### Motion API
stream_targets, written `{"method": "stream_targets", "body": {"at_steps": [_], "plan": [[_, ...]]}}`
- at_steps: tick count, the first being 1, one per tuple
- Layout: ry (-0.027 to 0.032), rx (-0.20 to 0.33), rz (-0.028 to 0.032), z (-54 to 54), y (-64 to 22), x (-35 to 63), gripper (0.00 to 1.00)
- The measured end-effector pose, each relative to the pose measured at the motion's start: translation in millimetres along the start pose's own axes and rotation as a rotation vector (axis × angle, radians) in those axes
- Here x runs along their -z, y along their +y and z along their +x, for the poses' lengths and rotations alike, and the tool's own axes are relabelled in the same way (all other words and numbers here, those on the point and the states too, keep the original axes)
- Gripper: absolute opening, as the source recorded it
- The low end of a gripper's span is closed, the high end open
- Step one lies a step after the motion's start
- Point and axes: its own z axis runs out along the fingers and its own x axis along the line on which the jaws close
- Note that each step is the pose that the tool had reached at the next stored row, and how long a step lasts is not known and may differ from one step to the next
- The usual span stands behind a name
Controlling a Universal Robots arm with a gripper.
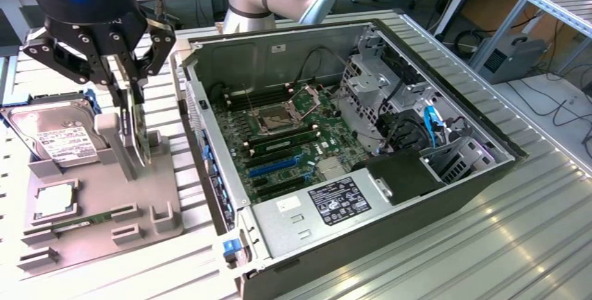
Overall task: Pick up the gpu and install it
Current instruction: 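Pick up the gpu and move the gpu toward the slot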
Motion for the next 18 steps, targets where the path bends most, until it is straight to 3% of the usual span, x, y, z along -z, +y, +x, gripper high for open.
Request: {"method": "stream_targets", "body": {"at_steps": [18], "plan": [[0.0000,0.000,-0.0001,-0.1,0.2,4.4,0.27]]}}
